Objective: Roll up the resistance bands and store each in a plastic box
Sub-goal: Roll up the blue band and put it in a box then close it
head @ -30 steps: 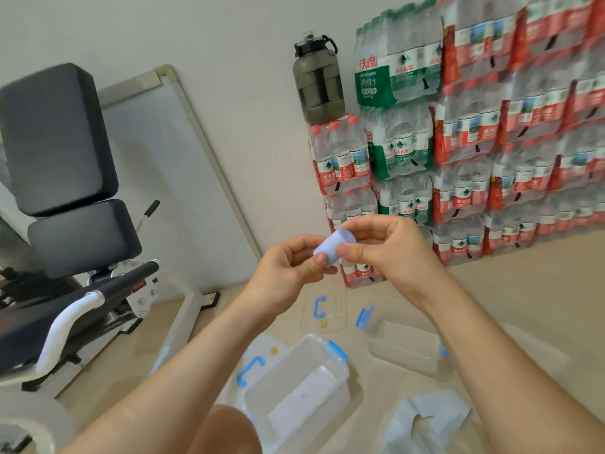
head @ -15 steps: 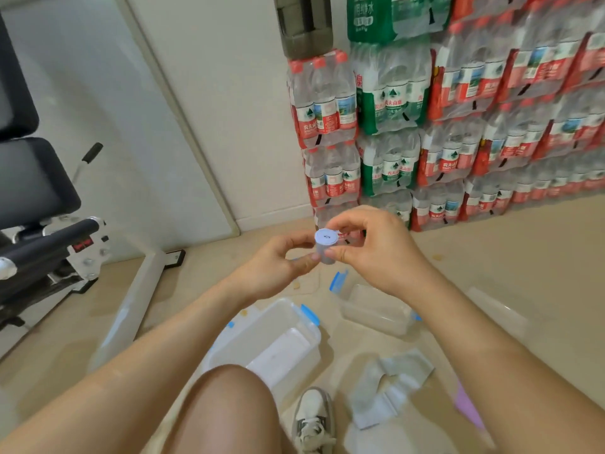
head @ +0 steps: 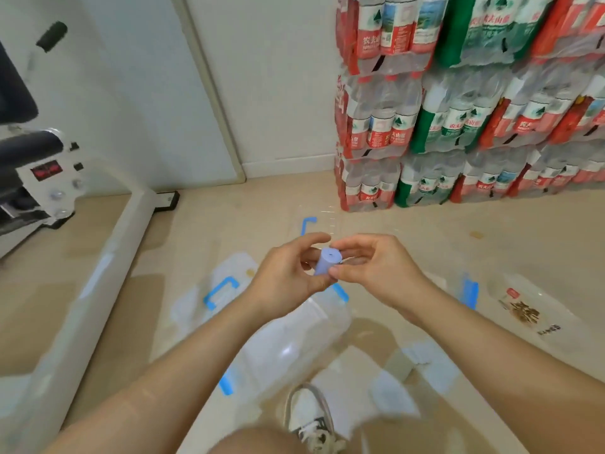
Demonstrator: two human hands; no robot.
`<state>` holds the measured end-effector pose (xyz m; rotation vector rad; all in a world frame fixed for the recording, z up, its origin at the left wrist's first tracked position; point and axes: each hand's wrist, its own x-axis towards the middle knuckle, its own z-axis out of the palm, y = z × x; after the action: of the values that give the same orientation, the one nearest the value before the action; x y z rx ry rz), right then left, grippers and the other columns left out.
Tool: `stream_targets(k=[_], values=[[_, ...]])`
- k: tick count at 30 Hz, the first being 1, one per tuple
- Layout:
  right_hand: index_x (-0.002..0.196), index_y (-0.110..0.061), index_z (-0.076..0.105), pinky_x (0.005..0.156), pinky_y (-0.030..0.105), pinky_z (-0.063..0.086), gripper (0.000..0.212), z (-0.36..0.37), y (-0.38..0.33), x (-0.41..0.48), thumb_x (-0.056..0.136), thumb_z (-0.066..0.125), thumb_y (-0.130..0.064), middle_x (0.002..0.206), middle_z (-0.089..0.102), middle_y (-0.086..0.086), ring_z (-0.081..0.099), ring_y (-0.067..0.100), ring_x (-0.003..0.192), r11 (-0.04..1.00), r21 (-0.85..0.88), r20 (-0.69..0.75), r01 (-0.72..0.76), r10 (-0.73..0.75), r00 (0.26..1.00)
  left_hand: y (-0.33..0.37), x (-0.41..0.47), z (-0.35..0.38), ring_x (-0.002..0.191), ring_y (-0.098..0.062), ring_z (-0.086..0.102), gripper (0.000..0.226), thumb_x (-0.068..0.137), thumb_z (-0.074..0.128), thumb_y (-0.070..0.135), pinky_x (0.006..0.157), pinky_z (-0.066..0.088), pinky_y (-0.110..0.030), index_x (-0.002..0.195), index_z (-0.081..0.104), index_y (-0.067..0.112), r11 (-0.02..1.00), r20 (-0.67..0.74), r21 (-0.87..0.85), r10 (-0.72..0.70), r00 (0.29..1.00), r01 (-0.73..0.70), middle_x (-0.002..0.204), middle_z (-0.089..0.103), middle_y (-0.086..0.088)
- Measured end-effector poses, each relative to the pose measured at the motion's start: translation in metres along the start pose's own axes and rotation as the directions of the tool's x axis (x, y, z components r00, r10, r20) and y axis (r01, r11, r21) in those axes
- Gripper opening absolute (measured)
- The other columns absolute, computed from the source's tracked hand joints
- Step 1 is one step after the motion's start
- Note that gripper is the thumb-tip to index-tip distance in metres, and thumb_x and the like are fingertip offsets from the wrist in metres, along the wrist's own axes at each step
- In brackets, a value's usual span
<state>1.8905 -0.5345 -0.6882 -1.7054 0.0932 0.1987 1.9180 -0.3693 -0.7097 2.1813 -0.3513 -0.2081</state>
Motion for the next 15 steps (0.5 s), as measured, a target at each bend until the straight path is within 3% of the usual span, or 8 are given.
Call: stream_targets(k=[2, 5, 10, 12, 15], values=[[0.095, -0.02, 0.07, 0.064, 0.012, 0.051, 0.025, 0.029, 0.016, 0.016, 0.078, 0.073, -0.003, 0.095, 0.072, -0.004, 0.069, 0.006, 0.072, 0.999, 0.016, 0.061, -0.052, 0.051, 0.997, -0.037, -0.006, -0.007, 0.091, -0.008, 0.064, 0.052, 0.072, 0.08, 0.024, 0.085, 0.049, -0.018, 0.114, 0.055, 0.041, 0.997, -0.054, -0.049, -0.069, 0.996, 0.066, 0.097, 0.07, 0.011], [0.098, -0.013, 0.069, 0.059, 0.02, 0.054, 0.022, 0.072, 0.049, 0.035, 0.081, 0.07, 0.0, 0.1, 0.071, 0.002, 0.071, 0.019, 0.068, 0.981, 0.11, 0.131, -0.158, 0.143, 0.981, -0.088, -0.022, -0.01, 0.094, -0.006, 0.063, 0.053, 0.07, 0.081, 0.025, 0.084, 0.049, -0.018, 0.107, 0.052, 0.05, 0.986, -0.12, -0.068, -0.162, 0.98, 0.154, 0.097, 0.07, 0.013], [0.092, -0.005, 0.072, 0.071, 0.026, 0.058, 0.019, 0.125, 0.097, 0.053, 0.08, 0.066, 0.009, 0.098, 0.073, 0.011, 0.072, 0.024, 0.083, 0.927, 0.262, 0.202, -0.267, 0.218, 0.955, -0.146, -0.044, -0.009, 0.094, 0.006, 0.06, 0.038, 0.072, 0.079, 0.019, 0.085, 0.051, -0.021, 0.104, 0.063, 0.032, 0.943, -0.164, -0.121, -0.327, 0.931, 0.31, 0.101, 0.07, 0.011], [0.09, -0.004, 0.072, 0.074, 0.027, 0.059, 0.02, 0.134, 0.109, 0.057, 0.079, 0.065, 0.011, 0.096, 0.074, 0.015, 0.072, 0.027, 0.082, 0.91, 0.292, 0.21, -0.294, 0.239, 0.948, -0.159, -0.052, -0.011, 0.098, 0.0, 0.06, 0.037, 0.075, 0.076, 0.015, 0.087, 0.051, -0.026, 0.107, 0.064, 0.029, 0.928, -0.16, -0.067, -0.372, 0.914, 0.366, 0.108, 0.067, 0.014], [0.091, -0.003, 0.072, 0.072, 0.025, 0.059, 0.022, 0.137, 0.12, 0.059, 0.075, 0.068, 0.012, 0.093, 0.074, 0.015, 0.072, 0.026, 0.076, 0.92, 0.253, 0.154, -0.298, 0.266, 0.951, -0.18, -0.072, -0.02, 0.11, -0.014, 0.053, 0.04, 0.083, 0.068, 0.02, 0.095, 0.044, -0.027, 0.12, 0.059, 0.031, 0.836, -0.278, 0.185, -0.459, 0.844, 0.516, 0.124, 0.056, 0.007]])
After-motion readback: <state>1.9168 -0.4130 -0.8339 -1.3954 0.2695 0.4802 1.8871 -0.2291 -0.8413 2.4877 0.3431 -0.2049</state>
